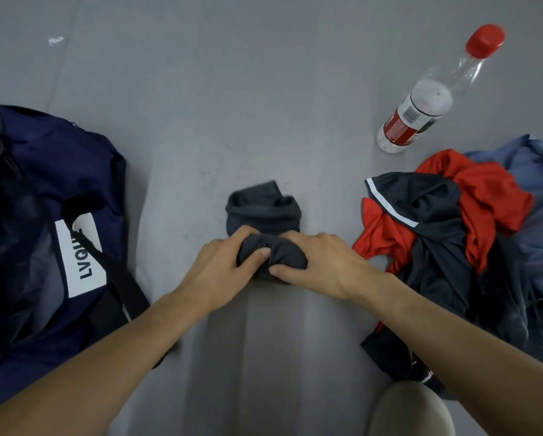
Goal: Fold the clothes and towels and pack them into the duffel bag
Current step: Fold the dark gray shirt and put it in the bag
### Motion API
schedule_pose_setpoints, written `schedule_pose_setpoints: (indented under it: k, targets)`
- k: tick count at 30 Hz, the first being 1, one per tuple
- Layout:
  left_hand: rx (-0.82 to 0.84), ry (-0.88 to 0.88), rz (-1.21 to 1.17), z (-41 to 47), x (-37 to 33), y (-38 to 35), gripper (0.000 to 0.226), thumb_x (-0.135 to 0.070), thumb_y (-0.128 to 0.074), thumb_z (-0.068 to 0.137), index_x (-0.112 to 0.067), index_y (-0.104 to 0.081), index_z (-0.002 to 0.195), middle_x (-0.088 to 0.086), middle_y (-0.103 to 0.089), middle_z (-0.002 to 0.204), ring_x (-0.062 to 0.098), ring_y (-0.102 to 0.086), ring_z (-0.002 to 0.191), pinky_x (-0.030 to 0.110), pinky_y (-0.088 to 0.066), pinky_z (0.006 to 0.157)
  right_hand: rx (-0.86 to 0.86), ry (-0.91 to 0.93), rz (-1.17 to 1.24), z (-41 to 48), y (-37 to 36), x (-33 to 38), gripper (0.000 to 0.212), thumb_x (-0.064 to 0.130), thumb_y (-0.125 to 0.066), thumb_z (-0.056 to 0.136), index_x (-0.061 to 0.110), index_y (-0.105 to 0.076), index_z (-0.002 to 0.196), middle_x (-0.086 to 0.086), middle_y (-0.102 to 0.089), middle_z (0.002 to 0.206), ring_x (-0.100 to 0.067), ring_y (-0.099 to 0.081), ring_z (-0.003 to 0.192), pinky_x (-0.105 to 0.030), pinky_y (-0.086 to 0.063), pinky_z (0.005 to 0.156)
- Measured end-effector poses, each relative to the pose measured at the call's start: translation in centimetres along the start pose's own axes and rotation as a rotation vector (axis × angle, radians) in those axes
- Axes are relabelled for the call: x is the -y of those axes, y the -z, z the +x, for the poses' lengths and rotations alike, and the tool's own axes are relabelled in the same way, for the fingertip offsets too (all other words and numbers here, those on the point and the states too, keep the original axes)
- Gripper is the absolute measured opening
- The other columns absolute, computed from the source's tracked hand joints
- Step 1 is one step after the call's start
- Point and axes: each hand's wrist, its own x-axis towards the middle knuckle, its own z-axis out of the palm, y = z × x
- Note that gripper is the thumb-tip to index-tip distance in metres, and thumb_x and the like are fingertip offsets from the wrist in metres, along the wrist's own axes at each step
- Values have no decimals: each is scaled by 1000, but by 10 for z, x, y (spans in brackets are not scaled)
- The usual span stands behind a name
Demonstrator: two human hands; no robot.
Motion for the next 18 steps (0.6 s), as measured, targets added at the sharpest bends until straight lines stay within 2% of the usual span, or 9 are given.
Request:
schedule_pose_setpoints:
  k: [3,6,7,10,12,13,15,16,18]
  targets:
    - [-70,84,-178,-4,0,-7,24,-59,-50,94,-36,-57,94,-12,-64,76,6,-62,71,27,-50,61,-102,-29,62,-1,-7,9,53,71,-51,86,38,-47,127,6,-67,97,-16,-64,88,-32,-53,75]
    - [-214,156,-133,2,-3,-15,23,-53,-55,95,-31,-61,101,-11,-63,92,5,-59,83,31,-50,73,-509,176,-170,-5,-28,11,55,46,-55,96,18,-48,143,-7,-57,133,-27,-54,121,-43,-47,100]
    - [-256,180,-90,5,-5,-17,25,-52,-56,95,-31,-60,108,-10,-62,99,6,-58,88,30,-50,77,-553,235,-236,-6,-35,9,54,42,-54,97,14,-48,144,-9,-51,142,-29,-48,132,-46,-41,108]
    - [-358,112,73,9,-11,-23,31,-46,-56,97,-29,-55,122,-6,-56,121,10,-54,105,27,-47,85,-373,204,-367,-12,-54,0,81,59,-49,95,14,-24,157,-10,-22,163,-29,-16,152,-51,-22,121]
    - [-383,-56,200,8,-12,-26,32,-42,-51,100,-24,-59,125,-4,-57,128,15,-54,113,32,-52,89,-310,164,-382,-11,-56,-7,92,64,-53,90,15,-16,159,-9,-16,165,-29,-11,153,-54,-22,121]
    - [-353,-135,237,6,-8,-28,38,-44,-48,101,-21,-59,129,-3,-57,133,17,-53,120,35,-52,96,-297,149,-375,-10,-54,-8,94,63,-56,88,16,-16,159,-8,-18,165,-29,-13,153,-54,-24,120]
    - [-188,-225,286,0,6,-27,65,-58,-49,97,-18,-45,148,0,-45,152,20,-39,142,36,-36,117,-282,135,-348,-5,-47,-7,94,62,-57,88,18,-15,159,-7,-20,164,-30,-14,152,-54,-25,119]
    - [-92,-255,322,-2,14,-23,81,-64,-53,93,-18,-33,155,1,-34,160,20,-29,149,36,-27,122,-263,130,-343,-3,-45,-6,94,63,-55,88,19,-13,159,-6,-19,164,-30,-14,152,-54,-24,119]
    - [5,-306,410,-1,27,-13,97,-66,-61,86,-19,-20,160,1,-24,164,21,-23,151,39,-24,123,-233,119,-352,-1,-44,-4,94,65,-51,89,21,-8,160,-5,-16,165,-29,-10,153,-53,-19,121]
